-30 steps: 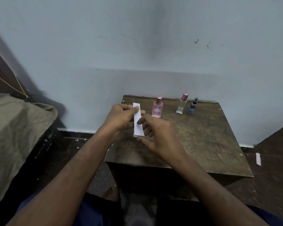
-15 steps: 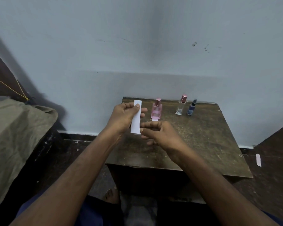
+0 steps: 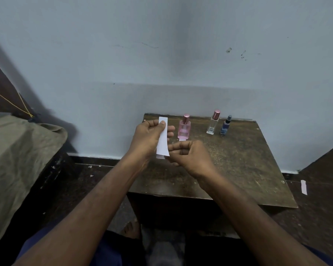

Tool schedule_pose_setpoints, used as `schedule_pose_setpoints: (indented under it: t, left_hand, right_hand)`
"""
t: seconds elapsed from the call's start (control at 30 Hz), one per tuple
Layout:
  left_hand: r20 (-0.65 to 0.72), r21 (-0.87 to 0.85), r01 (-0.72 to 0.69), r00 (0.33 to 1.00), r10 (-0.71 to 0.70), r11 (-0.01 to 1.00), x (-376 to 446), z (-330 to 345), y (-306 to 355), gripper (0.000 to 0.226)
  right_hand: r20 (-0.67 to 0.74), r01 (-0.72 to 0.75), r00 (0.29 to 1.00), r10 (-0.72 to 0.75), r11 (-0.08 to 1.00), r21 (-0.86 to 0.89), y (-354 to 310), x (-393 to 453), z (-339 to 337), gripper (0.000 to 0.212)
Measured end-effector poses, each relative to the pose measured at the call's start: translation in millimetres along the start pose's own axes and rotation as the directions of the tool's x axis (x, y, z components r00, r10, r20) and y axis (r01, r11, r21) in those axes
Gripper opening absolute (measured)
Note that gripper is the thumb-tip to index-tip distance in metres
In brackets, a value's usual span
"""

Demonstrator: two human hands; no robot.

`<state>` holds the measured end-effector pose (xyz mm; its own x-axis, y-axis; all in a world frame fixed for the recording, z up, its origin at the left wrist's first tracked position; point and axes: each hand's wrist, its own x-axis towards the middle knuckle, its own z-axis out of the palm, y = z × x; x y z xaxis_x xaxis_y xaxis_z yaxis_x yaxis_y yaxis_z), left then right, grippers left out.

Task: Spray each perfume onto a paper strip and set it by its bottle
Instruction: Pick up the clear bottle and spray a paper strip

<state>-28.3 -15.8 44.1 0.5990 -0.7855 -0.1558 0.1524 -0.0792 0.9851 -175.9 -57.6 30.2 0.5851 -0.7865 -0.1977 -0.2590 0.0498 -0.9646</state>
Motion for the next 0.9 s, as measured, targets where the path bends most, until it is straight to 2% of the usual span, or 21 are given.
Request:
schedule_pose_setpoints:
  t: [0.27, 0.63, 0.9]
  left_hand:
    - [0.020, 0.060, 0.011, 1.000, -0.012, 0.998, 0.3, -3.5, -0.1, 0.012]
    - [0.008, 0.196, -0.040, 0.999, 0.039, 0.980, 3.8, -10.3, -2.2, 0.007]
    - [0.063, 0.153, -0.037, 0.998, 0.027, 0.987, 4.1, -13.4, 0.4, 0.004]
  right_hand:
    - [-0.065, 0.014, 0.998, -0.020, 0.996, -0.091, 2.2, 3.9, -3.0, 0.012]
    - [-0.011, 0.022, 1.000, -0.023, 0.992, -0.127, -0.9, 5.6, -12.5, 0.013]
    - [0.072, -0.075, 0.994, 0.084, 0.990, -0.124, -4.5, 9.4, -27.2, 0.007]
